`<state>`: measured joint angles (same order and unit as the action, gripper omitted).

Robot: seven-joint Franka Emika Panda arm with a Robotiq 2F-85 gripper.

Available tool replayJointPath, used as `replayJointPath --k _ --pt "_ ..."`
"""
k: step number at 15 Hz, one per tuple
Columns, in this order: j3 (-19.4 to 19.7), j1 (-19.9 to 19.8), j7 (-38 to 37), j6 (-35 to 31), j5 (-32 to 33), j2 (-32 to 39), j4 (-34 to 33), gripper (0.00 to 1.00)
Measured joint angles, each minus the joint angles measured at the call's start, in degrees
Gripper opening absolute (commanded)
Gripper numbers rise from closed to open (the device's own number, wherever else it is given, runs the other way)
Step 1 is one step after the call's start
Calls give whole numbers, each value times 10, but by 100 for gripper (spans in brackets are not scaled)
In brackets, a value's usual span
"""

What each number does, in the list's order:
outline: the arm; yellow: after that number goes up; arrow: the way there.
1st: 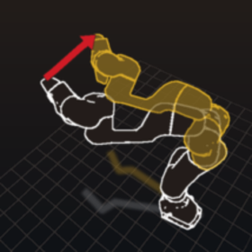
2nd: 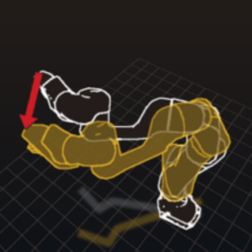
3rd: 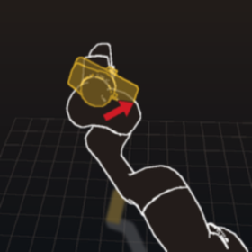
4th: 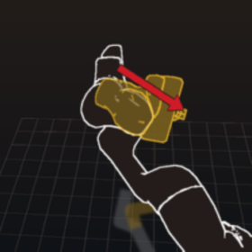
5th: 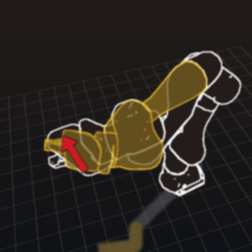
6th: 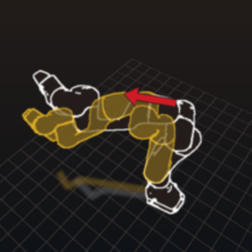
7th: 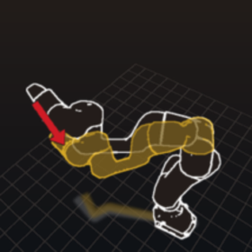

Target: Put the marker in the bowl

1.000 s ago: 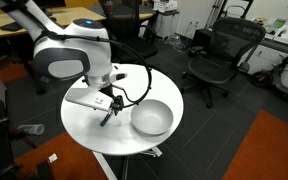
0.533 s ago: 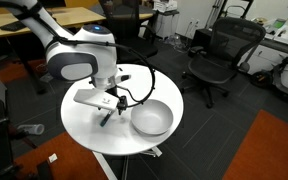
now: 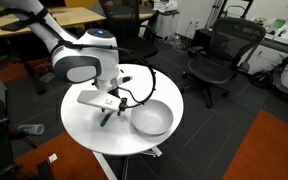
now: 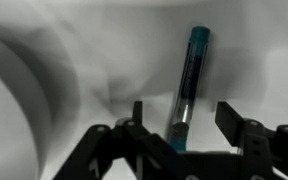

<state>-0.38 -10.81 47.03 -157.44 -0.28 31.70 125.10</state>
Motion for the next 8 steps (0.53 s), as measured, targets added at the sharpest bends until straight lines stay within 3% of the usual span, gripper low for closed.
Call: replayJointPath --k 5,7,8 --pt "-4 -1 0 0 0 4 -2 5" --pt "-4 -1 0 0 0 5 -3 1" --pt "-5 -1 -1 0 0 5 -3 5"
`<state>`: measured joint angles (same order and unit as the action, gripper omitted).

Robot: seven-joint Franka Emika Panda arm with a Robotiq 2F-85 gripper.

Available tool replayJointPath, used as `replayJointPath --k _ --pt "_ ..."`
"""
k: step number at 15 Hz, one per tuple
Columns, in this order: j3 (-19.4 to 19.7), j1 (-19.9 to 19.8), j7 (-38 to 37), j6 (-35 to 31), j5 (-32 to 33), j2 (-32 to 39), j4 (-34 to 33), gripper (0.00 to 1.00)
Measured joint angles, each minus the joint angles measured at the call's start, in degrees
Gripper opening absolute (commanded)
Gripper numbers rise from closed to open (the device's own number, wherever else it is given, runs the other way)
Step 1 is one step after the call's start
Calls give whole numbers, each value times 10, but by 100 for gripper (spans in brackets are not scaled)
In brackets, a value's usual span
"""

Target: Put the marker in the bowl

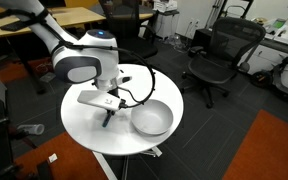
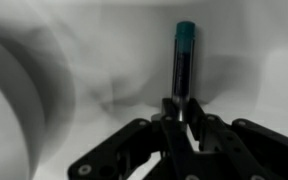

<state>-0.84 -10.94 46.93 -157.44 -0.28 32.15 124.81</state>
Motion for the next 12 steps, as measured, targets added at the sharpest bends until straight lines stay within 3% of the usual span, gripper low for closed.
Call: replayJointPath --k 5,12 --pt "1 2 -46 8 12 -15 0 5" --pt "18 0 -83 49 30 -116 0 5"
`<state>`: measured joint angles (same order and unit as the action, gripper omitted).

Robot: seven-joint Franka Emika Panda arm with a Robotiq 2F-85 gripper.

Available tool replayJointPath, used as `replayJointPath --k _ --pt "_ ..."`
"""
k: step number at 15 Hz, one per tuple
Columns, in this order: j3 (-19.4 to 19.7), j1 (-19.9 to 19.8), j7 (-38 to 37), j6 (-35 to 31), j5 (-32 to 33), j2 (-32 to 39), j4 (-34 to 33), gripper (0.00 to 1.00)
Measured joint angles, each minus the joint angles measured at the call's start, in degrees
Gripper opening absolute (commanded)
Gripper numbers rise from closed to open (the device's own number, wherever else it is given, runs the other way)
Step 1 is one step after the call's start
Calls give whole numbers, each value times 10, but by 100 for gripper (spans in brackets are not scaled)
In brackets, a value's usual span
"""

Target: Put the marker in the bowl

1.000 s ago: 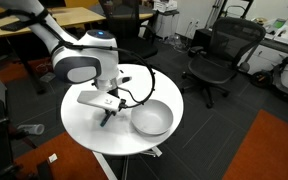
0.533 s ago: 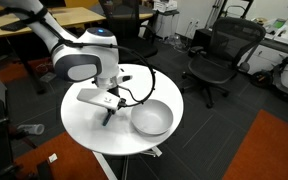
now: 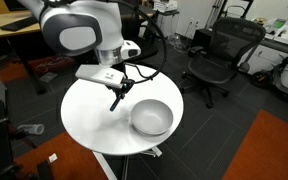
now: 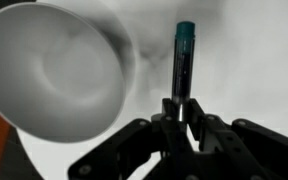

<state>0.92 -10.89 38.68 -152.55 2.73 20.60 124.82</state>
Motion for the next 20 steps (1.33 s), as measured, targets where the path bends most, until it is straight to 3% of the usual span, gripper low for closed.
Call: replayJointPath --k 4,9,20 --pt "12 -12 15 0 19 -30 -14 5" --pt "17 -34 90 4 23 -23 -54 5" --pt "18 -45 186 56 25 79 -157 5"
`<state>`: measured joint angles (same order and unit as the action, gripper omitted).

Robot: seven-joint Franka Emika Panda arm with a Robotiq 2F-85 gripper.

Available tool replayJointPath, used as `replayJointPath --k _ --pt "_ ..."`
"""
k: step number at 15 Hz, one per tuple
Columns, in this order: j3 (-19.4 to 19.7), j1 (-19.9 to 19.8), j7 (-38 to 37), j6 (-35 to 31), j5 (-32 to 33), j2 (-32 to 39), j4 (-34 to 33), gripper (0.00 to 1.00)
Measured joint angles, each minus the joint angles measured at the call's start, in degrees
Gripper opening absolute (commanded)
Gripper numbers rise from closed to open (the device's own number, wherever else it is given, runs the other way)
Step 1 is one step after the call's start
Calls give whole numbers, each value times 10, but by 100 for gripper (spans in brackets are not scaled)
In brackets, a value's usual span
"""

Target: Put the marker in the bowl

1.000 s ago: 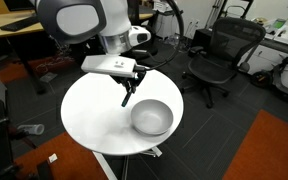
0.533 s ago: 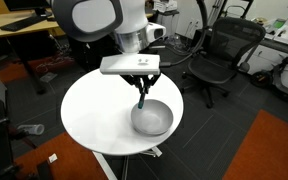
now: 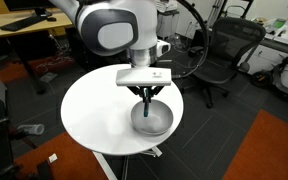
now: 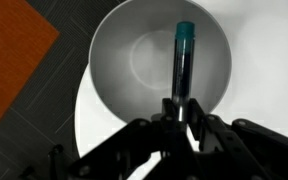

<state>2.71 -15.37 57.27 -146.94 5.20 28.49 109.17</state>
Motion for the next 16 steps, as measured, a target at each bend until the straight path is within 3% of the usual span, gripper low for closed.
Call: replayJointPath --k 1,2,9,10,16 --pt "0 -1 1 1 1 7 -7 44" --pt "1 -2 1 3 2 13 -13 44" --pt "3 -7 1 20 10 33 -43 95" --pt "3 -7 1 22 10 34 -45 100" --pt "4 -11 1 29 10 36 -51 100"
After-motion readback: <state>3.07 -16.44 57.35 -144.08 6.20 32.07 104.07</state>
